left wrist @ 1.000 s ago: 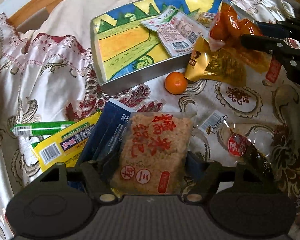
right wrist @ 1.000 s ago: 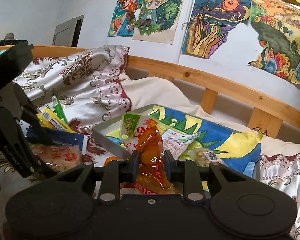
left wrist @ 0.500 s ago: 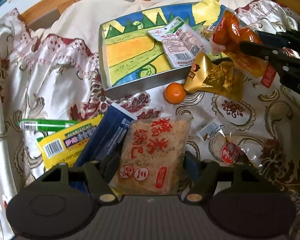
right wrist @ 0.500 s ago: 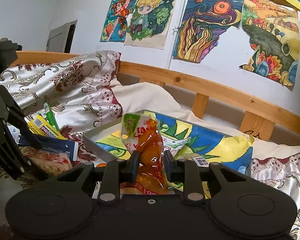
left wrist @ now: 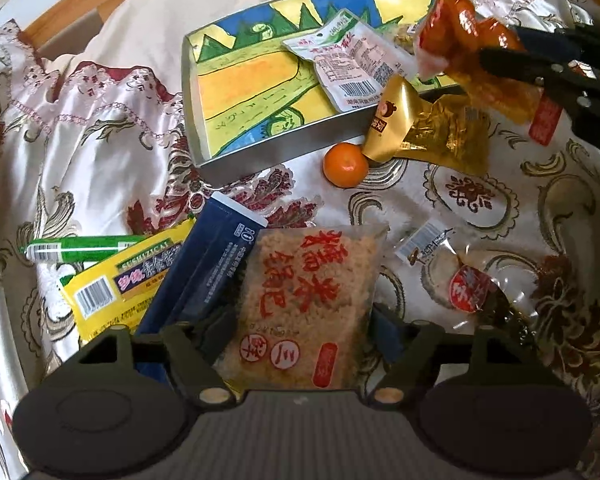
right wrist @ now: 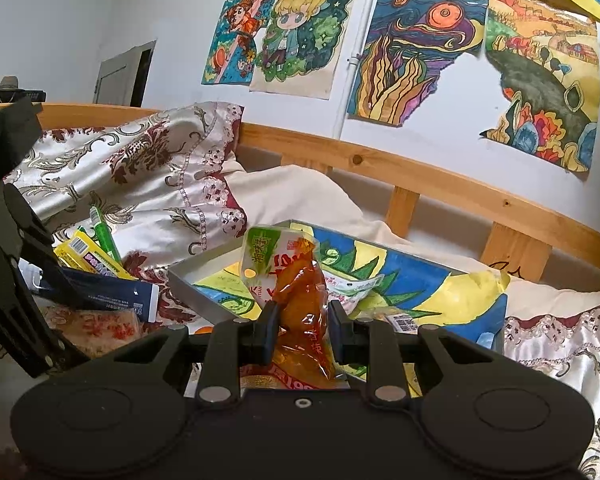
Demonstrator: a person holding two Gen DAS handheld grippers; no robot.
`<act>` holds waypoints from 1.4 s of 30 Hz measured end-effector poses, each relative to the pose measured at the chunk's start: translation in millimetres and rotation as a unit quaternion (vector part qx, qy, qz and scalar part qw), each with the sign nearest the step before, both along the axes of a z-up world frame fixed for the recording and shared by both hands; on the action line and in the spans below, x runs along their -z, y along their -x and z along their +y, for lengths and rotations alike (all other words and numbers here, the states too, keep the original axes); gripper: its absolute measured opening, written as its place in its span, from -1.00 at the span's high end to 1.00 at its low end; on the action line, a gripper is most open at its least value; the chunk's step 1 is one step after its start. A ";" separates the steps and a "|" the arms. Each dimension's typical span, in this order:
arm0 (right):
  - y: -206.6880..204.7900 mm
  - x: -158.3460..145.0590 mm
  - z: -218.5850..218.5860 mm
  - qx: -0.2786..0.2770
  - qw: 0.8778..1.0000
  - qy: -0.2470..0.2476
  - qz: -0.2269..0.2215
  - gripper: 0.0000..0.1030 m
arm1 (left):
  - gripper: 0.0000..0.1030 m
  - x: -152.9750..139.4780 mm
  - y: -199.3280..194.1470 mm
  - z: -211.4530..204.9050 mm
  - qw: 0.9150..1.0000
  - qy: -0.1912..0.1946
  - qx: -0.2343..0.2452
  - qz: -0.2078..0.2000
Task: Organize snacks
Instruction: 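Carry rice cake packet toward tray with left tool while right tool carries orange bag there, then lower rice cake packet into tray and open left tool while right tool releases orange bag there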
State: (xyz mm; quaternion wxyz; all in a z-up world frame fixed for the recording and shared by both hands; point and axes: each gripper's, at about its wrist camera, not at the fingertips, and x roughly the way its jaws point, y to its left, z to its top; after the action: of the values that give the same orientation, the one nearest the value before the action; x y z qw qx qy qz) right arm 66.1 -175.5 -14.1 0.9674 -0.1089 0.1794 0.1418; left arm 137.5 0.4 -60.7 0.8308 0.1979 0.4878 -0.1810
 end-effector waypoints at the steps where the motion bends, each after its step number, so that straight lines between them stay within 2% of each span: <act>1: -0.1 -0.3 -0.5 0.001 1.000 0.000 -0.001 0.46 | -0.57 0.9 -2.7 0.1 1.000 0.000 -0.001 0.003; 3: -1.0 -0.4 -1.4 0.003 1.000 0.002 -0.004 0.46 | -0.58 3.8 -7.6 0.3 1.000 0.003 -0.003 0.010; 5: -2.2 -1.0 -3.0 0.007 1.000 0.007 -0.008 0.46 | -0.50 5.6 -11.1 0.6 1.000 0.009 -0.007 0.014; 11: -11.9 -2.6 -13.4 0.028 0.999 0.010 -0.020 0.46 | -0.45 -3.5 -6.8 2.1 0.999 0.033 -0.016 0.006; 20: -31.7 0.7 -35.1 0.070 0.997 0.006 -0.025 0.46 | -0.45 -37.3 -8.8 -7.9 0.995 0.077 -0.036 -0.046; 25: -43.8 2.8 -41.6 0.079 0.997 -0.001 -0.021 0.46 | -0.45 -54.5 -37.4 -23.6 0.990 0.094 -0.056 -0.085; 30: -57.4 8.7 -42.2 0.078 0.997 -0.009 -0.012 0.46 | -0.45 -59.4 -77.1 -40.3 0.984 0.108 -0.088 -0.115; 34: -67.2 18.8 -42.3 0.072 0.997 -0.012 0.001 0.46 | -0.45 -55.1 -110.4 -45.4 0.977 0.147 -0.115 -0.107; 36: -71.3 24.1 -42.7 0.068 0.998 -0.012 0.008 0.46 | -0.46 -49.8 -123.1 -48.6 0.976 0.154 -0.123 -0.097; 42: -80.6 32.6 -42.0 0.062 0.998 -0.015 0.014 0.46 | -0.46 -26.4 -140.3 -62.8 0.976 0.143 -0.133 -0.096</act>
State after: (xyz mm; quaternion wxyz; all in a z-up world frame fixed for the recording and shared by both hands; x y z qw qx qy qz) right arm 146.7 -217.5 -46.7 0.9733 -0.0812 0.1972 0.0853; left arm 277.7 -62.4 -34.3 0.9102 0.0268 0.3964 -0.1173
